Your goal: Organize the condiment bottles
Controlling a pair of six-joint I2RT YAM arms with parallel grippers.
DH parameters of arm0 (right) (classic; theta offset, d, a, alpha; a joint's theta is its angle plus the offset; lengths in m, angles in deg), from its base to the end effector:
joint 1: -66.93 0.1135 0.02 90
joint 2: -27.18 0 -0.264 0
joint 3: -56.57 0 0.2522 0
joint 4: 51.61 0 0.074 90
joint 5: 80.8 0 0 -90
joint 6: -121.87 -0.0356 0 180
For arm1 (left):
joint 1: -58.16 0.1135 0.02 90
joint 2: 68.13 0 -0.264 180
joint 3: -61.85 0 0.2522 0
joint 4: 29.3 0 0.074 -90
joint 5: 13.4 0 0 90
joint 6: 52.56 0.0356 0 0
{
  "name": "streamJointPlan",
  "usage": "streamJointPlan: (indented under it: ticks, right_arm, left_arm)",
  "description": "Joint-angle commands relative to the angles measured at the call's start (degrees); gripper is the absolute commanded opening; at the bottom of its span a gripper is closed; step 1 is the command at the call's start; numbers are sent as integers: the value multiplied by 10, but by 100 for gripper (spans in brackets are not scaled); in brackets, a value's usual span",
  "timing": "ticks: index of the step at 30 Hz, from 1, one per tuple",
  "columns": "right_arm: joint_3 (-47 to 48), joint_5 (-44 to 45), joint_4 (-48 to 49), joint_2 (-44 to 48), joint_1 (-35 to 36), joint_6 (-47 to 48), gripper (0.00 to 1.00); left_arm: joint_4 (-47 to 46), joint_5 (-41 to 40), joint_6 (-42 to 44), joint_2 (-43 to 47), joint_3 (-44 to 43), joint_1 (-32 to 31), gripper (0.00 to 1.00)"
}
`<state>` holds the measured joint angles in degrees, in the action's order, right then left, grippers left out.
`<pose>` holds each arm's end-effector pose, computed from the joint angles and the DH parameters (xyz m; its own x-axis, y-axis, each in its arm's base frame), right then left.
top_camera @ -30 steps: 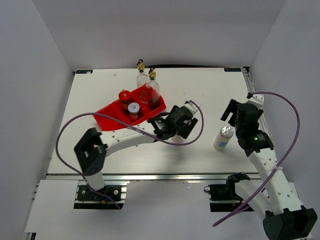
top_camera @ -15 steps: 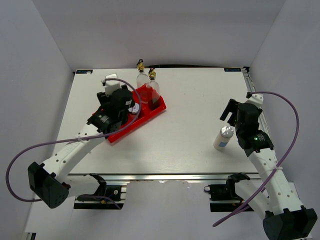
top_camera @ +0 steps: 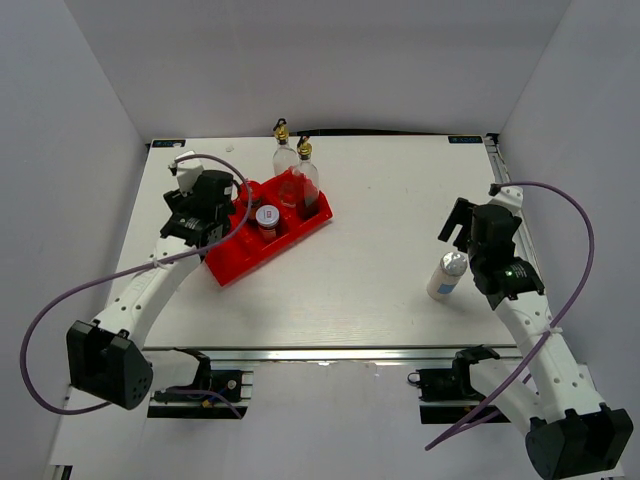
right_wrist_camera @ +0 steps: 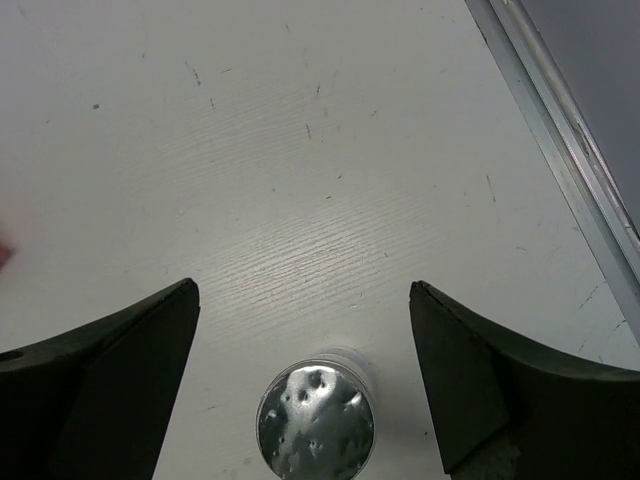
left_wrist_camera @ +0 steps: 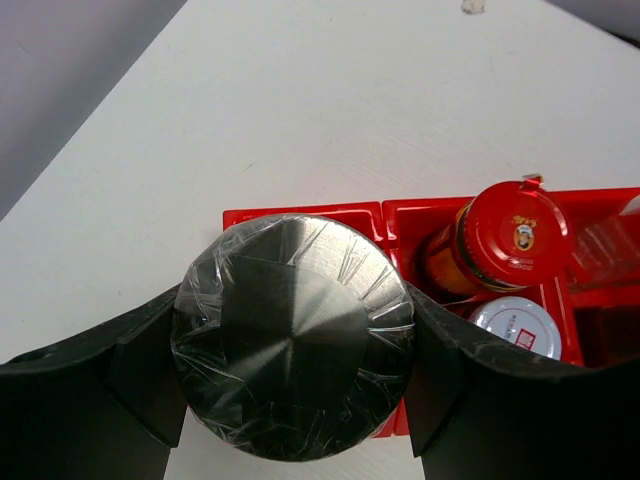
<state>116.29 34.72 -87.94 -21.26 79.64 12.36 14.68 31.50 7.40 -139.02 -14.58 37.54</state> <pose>0.1871 0.0265 0.3154 -0.3285 0.2349 -0.9148 0.3097 0.9418 0.1306 0.2543 -0.0688 0.3257 -0.3682 -0.2390 -0.8985 -0.5256 0.8507 -0.0109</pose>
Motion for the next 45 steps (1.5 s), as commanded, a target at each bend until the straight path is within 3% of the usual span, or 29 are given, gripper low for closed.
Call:
streamJointPlan:
  ticks: [1, 8, 21, 34, 45]
  right_arm:
    - [5, 9, 8, -5, -3, -2, 89]
    - [5, 11, 6, -7, -4, -1, 89]
    - [19, -44, -10, -6, -4, 18, 89]
    - [40, -105, -82, 25, -4, 11, 89]
    - [66, -93, -204, 24, -4, 3, 89]
  left_arm:
    - [-32, 34, -1, -16, 3, 22, 19]
    - [-52, 68, 2, -57, 4, 57, 20]
    - [-82, 94, 7, -144, -3, 76, 45]
    - [-69, 76, 7, -150, -7, 83, 97]
    - [-40, 66, 12, -94, -34, 83, 98]
